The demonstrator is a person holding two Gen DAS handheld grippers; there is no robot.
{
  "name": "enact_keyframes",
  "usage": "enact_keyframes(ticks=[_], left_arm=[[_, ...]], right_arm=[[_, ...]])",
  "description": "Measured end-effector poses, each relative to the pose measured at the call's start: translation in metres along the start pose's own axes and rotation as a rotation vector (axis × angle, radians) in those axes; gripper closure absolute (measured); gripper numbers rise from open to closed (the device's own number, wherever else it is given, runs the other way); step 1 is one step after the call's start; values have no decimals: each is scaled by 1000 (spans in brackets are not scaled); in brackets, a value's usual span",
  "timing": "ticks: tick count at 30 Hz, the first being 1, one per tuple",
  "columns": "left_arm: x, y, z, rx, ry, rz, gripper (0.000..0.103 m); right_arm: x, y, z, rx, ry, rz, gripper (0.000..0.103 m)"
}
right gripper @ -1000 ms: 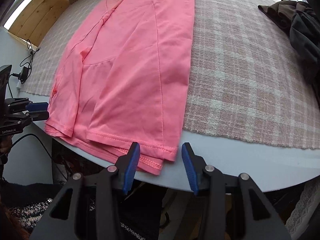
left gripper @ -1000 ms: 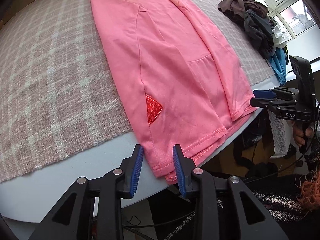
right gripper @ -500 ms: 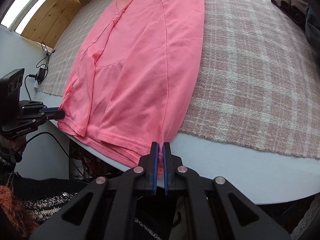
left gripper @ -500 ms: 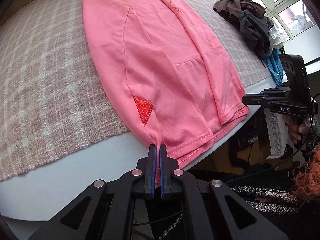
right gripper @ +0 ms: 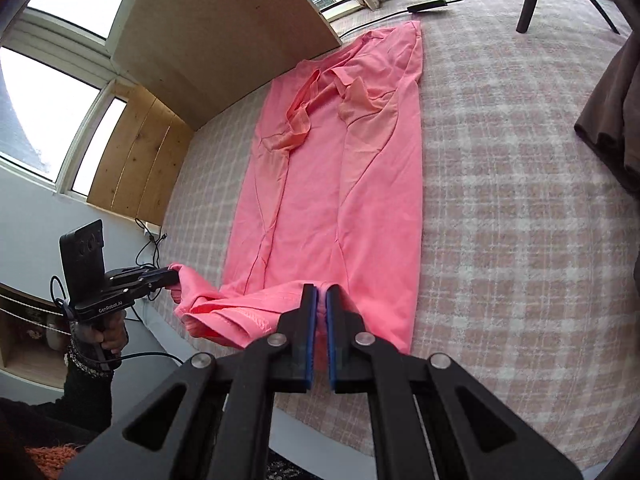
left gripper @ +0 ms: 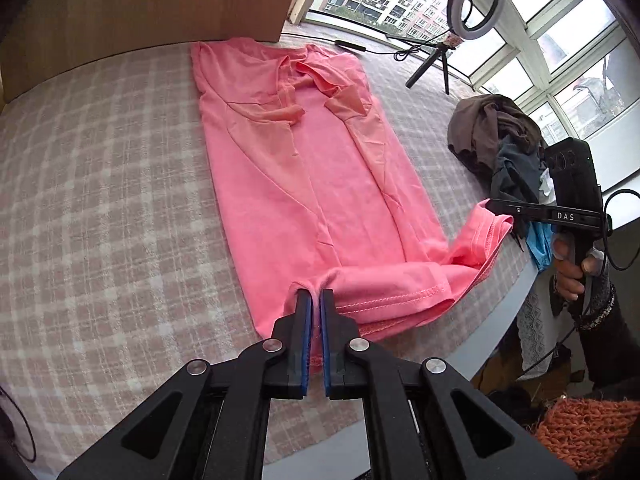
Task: Fold clothes
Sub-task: 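Close both tools on the hem edge, then lift the hem with both tools, fold it toward the collar, release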
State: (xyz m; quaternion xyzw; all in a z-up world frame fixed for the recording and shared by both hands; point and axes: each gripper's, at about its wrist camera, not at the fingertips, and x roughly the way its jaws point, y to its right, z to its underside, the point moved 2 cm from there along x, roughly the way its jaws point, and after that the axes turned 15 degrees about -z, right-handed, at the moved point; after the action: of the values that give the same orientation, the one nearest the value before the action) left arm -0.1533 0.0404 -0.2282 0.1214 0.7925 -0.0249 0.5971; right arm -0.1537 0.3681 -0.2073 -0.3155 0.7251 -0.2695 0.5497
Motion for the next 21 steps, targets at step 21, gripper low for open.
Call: enact_keyframes(ticks=[21], left_arm=[[46,-11,-3,50,-5,-121,70]], right_arm=[[57,7,-55,-399,-93,307,63]])
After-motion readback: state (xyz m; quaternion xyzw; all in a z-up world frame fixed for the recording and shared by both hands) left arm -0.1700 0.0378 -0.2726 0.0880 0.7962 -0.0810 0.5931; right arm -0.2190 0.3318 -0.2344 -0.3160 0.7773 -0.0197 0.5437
